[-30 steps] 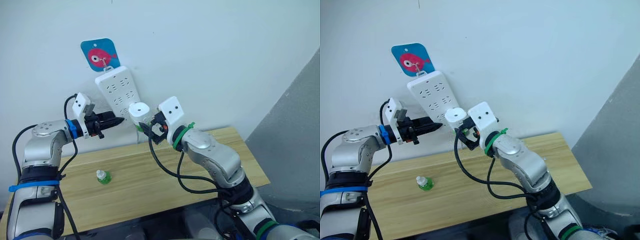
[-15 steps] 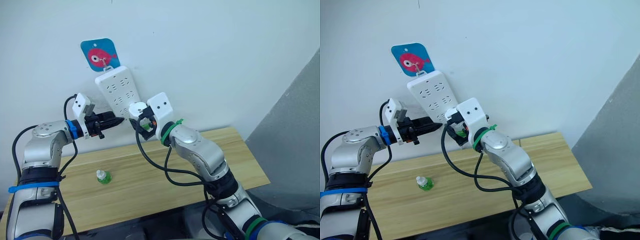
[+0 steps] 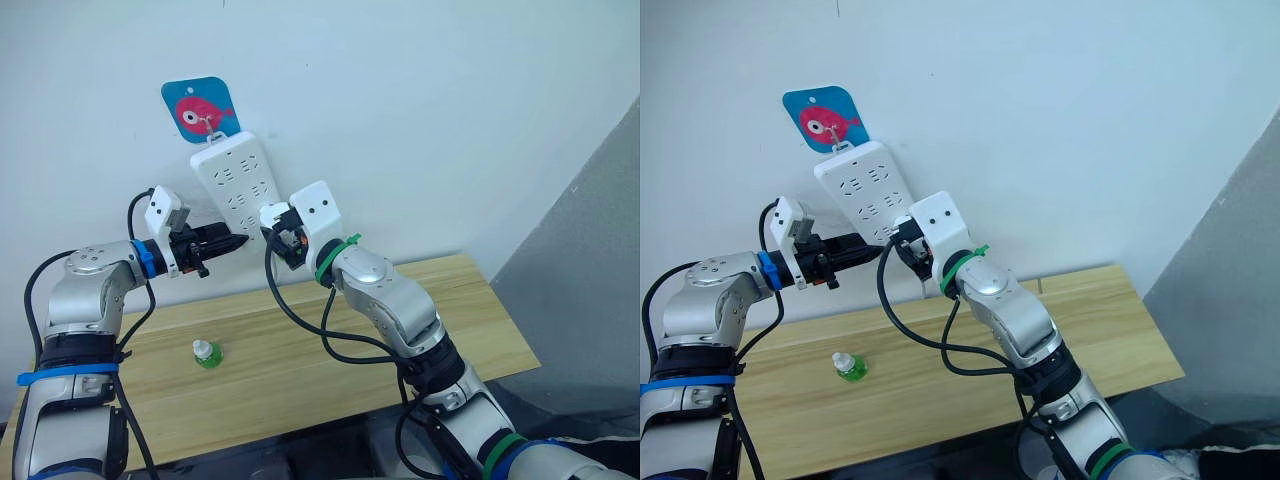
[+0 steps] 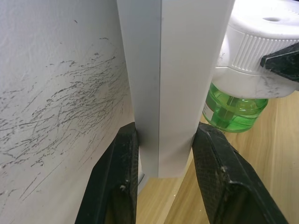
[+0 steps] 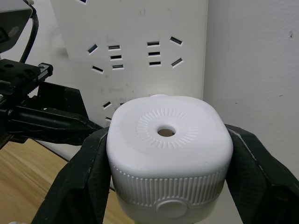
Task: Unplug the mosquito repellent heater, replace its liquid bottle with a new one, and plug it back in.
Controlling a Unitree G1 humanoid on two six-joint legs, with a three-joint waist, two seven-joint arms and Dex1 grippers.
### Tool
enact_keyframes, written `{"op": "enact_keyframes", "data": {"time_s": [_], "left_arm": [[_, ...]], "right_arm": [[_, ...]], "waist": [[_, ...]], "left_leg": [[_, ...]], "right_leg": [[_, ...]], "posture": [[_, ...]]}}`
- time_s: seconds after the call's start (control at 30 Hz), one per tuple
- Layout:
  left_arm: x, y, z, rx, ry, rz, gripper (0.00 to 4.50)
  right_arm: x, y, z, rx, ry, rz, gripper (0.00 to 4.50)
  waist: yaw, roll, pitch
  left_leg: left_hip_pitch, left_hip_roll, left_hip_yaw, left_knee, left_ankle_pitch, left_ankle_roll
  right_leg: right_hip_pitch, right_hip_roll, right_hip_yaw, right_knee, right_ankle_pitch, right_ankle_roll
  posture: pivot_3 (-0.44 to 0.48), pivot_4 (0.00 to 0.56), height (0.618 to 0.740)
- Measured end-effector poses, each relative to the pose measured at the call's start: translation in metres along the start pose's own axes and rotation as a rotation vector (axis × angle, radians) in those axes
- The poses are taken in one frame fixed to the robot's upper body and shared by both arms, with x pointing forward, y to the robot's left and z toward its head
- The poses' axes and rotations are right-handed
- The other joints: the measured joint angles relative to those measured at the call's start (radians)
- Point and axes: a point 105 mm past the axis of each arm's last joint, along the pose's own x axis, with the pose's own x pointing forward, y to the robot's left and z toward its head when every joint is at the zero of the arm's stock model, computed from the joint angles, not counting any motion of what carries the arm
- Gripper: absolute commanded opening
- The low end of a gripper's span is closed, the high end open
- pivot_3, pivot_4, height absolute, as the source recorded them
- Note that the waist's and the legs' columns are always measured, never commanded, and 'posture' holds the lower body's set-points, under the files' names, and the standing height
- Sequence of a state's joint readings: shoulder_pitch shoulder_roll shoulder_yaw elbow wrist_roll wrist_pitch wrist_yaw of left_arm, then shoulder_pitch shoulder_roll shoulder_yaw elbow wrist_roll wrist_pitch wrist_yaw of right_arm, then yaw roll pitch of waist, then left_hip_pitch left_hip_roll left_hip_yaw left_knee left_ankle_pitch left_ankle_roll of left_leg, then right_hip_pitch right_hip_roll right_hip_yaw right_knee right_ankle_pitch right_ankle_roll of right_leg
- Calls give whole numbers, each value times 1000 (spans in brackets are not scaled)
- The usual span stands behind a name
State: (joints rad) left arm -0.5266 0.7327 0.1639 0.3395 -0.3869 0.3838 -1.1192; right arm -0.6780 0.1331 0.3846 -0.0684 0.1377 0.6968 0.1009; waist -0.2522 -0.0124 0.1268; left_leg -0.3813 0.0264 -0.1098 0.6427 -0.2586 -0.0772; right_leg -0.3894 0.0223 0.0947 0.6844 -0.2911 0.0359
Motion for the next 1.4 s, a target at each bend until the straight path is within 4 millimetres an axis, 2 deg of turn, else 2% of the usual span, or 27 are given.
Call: {"op": "enact_keyframes", "data": {"time_s": [0.27,0.53,0.9,1.07,1.17,1.2,1.3,1.33,1.4], "left_arm": [[1,1,0,2,0,14,1312],[8,-3,0,28,-35,15,1312],[7,4,-4,63,-37,49,1312],[1,4,-6,43,-39,53,1312],[-6,5,-8,38,-38,69,1312],[-8,6,-10,51,-40,86,2038],[-18,16,-19,43,-24,176,2822],[-22,16,-22,43,-21,190,3271],[-31,16,-27,58,-12,215,3892]], "right_arm": [[0,0,0,4,0,4,2937],[-8,-1,5,8,18,0,2937],[-39,-3,17,36,15,32,2937],[-65,-25,21,49,-1,21,2937],[-71,-31,18,55,4,19,2937],[-72,-34,18,59,3,17,2937],[-76,-40,20,54,-10,12,2937],[-77,-43,21,55,-15,4,2937],[-79,-48,23,62,-25,-3,2937]], "waist": [[1,0,0],[3,0,0],[-5,0,0],[-8,0,0],[-21,0,0],[-24,0,0],[-27,0,0],[-25,0,-1],[-21,-1,-1]], "left_leg": [[0,0,0,0,0,0],[-1,-1,-1,-2,0,0],[0,0,0,1,0,0],[0,1,0,0,0,0],[1,1,0,-1,0,0],[1,1,0,-1,0,0],[1,1,0,-1,0,0],[0,1,0,-1,0,0],[-1,0,0,-2,0,0]], "right_leg": [[0,0,0,1,0,0],[0,-2,-1,-2,0,0],[0,0,0,0,-1,4],[0,0,0,-1,-1,4],[0,0,0,0,-1,3],[0,0,0,1,-1,3],[-2,0,1,3,-1,3],[-3,0,1,4,-1,3],[-4,-1,1,4,0,1]], "posture": [[-250,108,736],[-272,108,736],[-280,101,736],[-265,86,736],[-246,72,736],[-237,67,736],[-219,59,736],[-211,55,736],[-186,49,736]]}}
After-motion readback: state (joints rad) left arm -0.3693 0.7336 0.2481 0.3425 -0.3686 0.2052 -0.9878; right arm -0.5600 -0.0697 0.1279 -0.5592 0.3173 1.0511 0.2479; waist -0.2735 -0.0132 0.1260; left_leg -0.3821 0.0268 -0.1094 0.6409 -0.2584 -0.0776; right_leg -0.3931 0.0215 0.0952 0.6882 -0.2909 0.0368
